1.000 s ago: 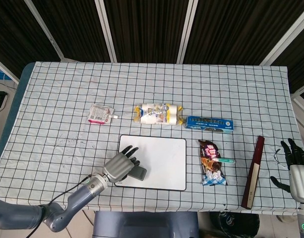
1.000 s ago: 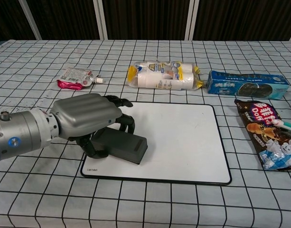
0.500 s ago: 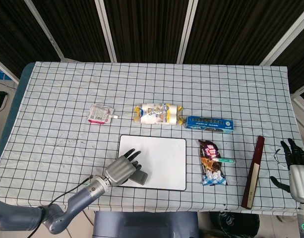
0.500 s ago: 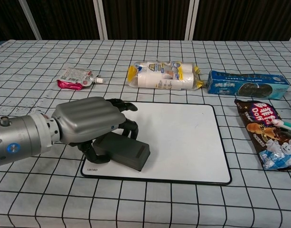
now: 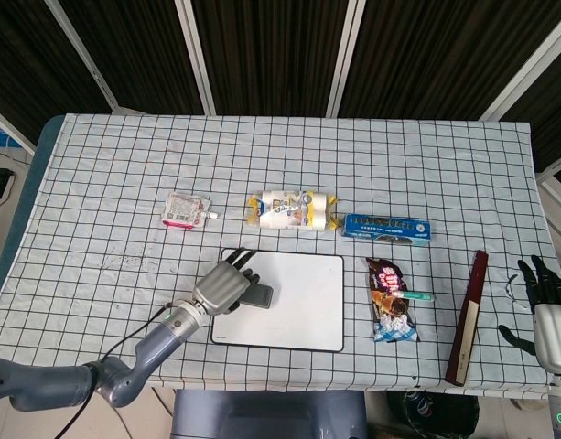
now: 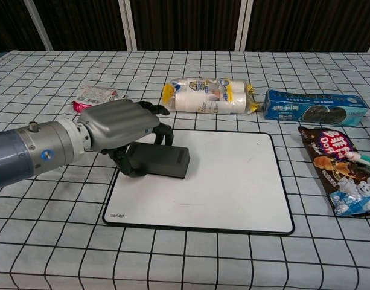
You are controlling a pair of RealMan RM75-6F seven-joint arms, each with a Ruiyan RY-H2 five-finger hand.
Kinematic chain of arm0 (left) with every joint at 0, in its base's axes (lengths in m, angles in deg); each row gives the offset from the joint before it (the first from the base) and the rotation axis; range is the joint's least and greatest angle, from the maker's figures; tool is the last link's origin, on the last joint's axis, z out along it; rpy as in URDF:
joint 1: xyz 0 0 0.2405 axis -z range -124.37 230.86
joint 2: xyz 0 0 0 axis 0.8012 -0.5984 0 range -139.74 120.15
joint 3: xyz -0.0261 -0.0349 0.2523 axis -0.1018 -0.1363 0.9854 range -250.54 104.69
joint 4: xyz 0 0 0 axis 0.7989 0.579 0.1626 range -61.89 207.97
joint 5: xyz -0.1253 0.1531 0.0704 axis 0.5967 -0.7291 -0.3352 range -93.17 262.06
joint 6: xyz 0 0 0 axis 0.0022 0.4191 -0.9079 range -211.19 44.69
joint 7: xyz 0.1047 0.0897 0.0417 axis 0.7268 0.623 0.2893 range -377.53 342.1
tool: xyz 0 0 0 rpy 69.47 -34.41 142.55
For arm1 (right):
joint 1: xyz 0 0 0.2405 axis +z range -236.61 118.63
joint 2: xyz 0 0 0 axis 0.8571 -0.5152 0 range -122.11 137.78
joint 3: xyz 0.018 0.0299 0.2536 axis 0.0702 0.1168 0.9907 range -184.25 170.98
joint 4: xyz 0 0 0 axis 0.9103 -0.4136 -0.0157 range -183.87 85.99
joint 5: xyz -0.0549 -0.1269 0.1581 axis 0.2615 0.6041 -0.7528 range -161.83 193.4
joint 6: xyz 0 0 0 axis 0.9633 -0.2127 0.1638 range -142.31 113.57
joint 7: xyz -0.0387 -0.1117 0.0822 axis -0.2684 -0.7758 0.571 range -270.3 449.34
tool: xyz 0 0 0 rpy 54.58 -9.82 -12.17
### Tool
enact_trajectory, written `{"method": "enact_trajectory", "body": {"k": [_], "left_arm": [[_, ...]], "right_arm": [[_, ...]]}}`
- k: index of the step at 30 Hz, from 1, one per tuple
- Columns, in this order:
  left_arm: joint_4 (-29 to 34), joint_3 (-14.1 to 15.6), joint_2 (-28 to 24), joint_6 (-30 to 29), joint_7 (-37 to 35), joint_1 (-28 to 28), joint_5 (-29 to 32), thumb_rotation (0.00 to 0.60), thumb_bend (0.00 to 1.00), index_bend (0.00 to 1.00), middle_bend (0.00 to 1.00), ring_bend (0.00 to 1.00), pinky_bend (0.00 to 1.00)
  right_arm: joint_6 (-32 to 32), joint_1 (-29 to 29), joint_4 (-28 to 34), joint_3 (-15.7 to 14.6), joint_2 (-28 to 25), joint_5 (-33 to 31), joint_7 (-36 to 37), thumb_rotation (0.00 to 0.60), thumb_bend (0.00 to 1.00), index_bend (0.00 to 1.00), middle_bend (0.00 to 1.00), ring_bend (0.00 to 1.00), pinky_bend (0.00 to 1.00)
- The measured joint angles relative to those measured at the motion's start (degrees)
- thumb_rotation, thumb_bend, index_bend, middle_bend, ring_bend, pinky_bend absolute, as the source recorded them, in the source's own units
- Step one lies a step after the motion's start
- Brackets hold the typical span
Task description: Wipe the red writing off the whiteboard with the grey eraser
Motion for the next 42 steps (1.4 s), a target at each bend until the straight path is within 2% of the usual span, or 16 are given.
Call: {"method": "enact_trajectory", "body": {"k": [5, 11, 18, 23, 28, 33, 42], "left_arm": [[-2.65, -1.08, -0.04, 0.45, -2.00, 0.00, 1.39, 0.600, 0.35, 0.37, 0.44, 0.00, 0.08], [-2.31, -1.44, -2.04, -0.21, -3.36, -0.54, 1.26, 0.600, 0.35, 0.37, 0.44, 0.00, 0.08], [1.49, -1.27, -8.27, -2.98, -6.32, -2.61, -0.47, 0.600, 0.35, 0.37, 0.43, 0.00, 0.08], [1.65, -0.10, -12.16, -3.27, -10.68, -4.45, -1.51, 0.600, 0.35, 0.37, 0.43, 0.00, 0.08], [-1.20, 1.47, -13.75, -2.67, -16.38, -5.91, -3.77, 0.600, 0.35, 0.36, 0.43, 0.00, 0.08], [-4.52, 3.03, -14.33, -1.98, -19.93, -7.00, -6.10, 0.600, 0.35, 0.36, 0.43, 0.00, 0.08], [-9.18, 4.66, -12.76, 0.06, -20.94, -7.71, -7.51, 0.600, 0.33, 0.34, 0.41, 0.00, 0.07]], "right_arm": [[-0.01, -0.02, 0.04, 0.05, -0.03, -0.10, 0.04, 0.600, 0.07, 0.00, 0.02, 0.13, 0.19], [-0.02, -0.01, 0.03, 0.06, -0.03, -0.10, 0.01, 0.600, 0.07, 0.00, 0.02, 0.14, 0.19], [-0.10, -0.01, 0.10, -0.01, 0.01, 0.11, -0.06, 0.600, 0.07, 0.00, 0.02, 0.14, 0.19], [-0.08, -0.01, 0.22, -0.04, 0.12, 0.07, -0.37, 0.600, 0.07, 0.00, 0.02, 0.13, 0.19], [0.05, 0.04, 0.33, 0.01, 0.23, -0.16, -0.80, 0.600, 0.07, 0.00, 0.02, 0.13, 0.19], [0.11, 0.05, 0.41, 0.07, 0.26, -0.32, -0.92, 0.600, 0.07, 0.00, 0.02, 0.14, 0.19], [0.10, 0.02, 0.42, 0.14, 0.14, -0.45, -0.72, 0.600, 0.07, 0.00, 0.02, 0.14, 0.19]]}}
